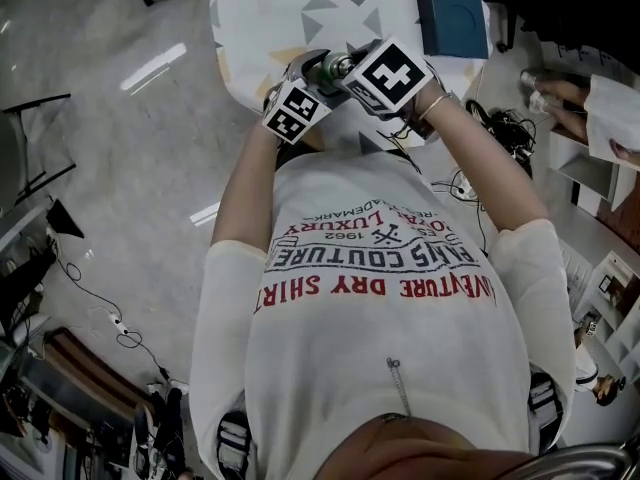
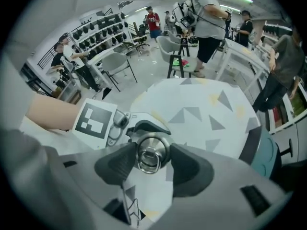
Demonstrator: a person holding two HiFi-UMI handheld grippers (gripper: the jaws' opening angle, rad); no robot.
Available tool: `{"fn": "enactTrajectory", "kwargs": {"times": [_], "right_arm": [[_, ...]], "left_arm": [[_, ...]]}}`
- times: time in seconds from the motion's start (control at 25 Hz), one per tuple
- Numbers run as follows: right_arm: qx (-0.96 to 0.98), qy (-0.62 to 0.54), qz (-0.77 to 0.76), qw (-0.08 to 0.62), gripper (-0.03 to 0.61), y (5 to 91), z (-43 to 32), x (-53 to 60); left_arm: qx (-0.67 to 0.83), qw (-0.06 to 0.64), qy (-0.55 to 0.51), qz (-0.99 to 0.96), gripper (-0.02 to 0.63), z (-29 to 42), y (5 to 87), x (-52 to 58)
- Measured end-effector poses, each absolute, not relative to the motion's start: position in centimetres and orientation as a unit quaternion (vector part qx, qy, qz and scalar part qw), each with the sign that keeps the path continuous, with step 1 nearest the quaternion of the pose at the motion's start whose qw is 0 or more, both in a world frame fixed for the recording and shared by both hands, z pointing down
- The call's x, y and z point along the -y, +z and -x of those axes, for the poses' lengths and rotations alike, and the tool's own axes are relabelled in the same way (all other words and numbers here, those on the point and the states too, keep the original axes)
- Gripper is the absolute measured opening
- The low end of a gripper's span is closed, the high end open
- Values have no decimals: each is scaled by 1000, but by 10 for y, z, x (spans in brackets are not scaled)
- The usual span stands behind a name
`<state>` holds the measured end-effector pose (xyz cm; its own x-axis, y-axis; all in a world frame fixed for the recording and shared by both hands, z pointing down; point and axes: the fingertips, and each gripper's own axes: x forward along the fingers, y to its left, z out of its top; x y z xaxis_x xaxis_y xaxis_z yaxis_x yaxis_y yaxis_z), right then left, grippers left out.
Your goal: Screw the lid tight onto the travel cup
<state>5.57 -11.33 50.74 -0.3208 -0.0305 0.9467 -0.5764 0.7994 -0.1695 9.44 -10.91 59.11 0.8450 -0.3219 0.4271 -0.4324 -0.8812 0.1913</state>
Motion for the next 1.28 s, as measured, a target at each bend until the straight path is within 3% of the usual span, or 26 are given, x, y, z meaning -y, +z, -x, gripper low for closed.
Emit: {"fn": "enactTrajectory", "kwargs": {"times": [0.2, 0.4, 0.6, 0.84, 1.12, 1.28], "right_arm": [[809, 147, -108, 559, 281, 498, -51, 104], [805, -13, 28, 592, 284, 496, -56, 97], [788, -58, 96, 606, 269, 508, -55, 94], [797, -16, 58, 601, 255, 506, -52, 97], [789, 72, -166, 587, 252, 508, -52, 106], [781, 100, -198, 584, 250, 512, -48, 113]], "left_arm": [[192, 149, 194, -950, 394, -96, 591, 108], [193, 147, 200, -949, 394, -96, 592, 109], [193, 147, 201, -949, 393, -97, 595, 109], [195, 143, 204, -949, 393, -96, 595, 109], [194, 145, 207, -948, 393, -94, 594, 109], [192, 151, 205, -948, 393, -90, 597, 113]]}}
